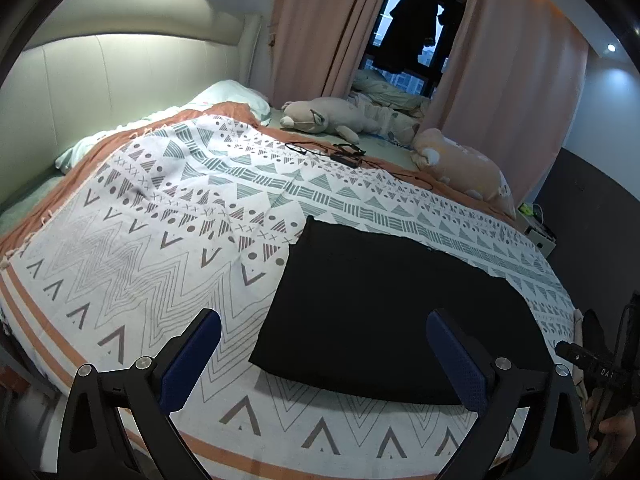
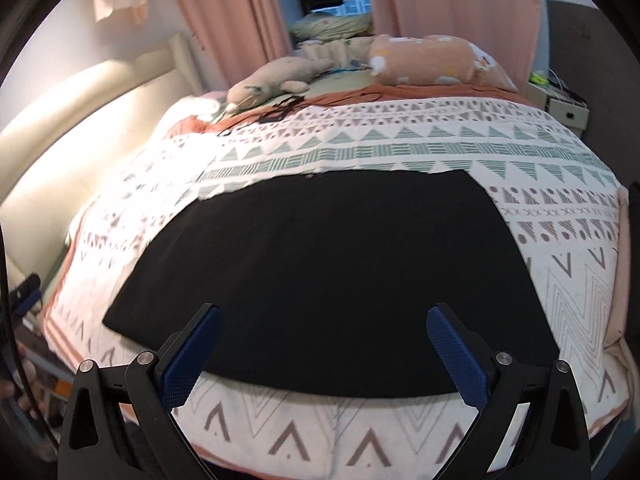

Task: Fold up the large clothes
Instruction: 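Open both grippers and smooth the folded jacket flat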

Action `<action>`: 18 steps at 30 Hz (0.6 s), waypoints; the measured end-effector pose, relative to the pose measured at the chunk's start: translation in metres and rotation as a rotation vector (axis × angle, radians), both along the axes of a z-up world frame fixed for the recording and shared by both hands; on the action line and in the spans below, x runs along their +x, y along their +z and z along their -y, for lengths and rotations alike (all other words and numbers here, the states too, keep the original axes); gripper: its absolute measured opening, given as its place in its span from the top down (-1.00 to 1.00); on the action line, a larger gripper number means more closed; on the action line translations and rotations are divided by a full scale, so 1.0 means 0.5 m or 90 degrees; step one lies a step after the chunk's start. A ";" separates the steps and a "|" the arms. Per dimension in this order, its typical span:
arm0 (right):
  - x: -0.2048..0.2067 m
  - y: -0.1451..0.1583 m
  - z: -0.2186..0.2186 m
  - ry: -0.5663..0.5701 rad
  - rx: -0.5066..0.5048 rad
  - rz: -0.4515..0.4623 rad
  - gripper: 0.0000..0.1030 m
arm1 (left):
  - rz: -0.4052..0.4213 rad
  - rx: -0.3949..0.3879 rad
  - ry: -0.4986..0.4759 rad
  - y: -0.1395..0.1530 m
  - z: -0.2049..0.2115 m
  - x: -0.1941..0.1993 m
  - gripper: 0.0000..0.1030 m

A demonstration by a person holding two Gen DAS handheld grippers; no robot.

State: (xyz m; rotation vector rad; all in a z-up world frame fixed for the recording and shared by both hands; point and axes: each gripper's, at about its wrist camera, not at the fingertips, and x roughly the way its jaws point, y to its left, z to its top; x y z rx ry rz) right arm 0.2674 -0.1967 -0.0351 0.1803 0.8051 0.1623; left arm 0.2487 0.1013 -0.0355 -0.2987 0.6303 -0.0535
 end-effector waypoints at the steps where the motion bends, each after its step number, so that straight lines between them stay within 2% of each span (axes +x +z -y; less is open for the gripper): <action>1: -0.003 -0.008 -0.014 0.013 0.012 -0.003 -0.91 | -0.005 -0.006 0.002 -0.009 -0.002 -0.002 -0.99; 2: -0.002 -0.014 -0.025 0.020 0.016 -0.008 -0.75 | -0.012 -0.012 0.004 -0.019 -0.004 -0.004 -0.99; 4: -0.001 -0.030 -0.047 0.026 0.006 -0.024 -0.55 | -0.032 -0.029 0.008 -0.042 -0.011 -0.005 -0.99; 9: 0.004 -0.082 -0.093 0.060 0.001 -0.065 -0.47 | -0.088 -0.059 0.012 -0.106 -0.019 0.010 -0.95; 11: 0.014 -0.107 -0.110 0.067 -0.009 -0.089 -0.19 | -0.113 -0.076 0.005 -0.130 -0.022 0.022 -0.87; 14: 0.033 -0.140 -0.125 0.072 -0.007 -0.119 -0.17 | -0.154 -0.105 0.011 -0.168 -0.031 0.044 -0.82; 18: 0.064 -0.175 -0.131 0.063 -0.030 -0.144 -0.17 | -0.196 -0.137 0.019 -0.211 -0.046 0.070 -0.51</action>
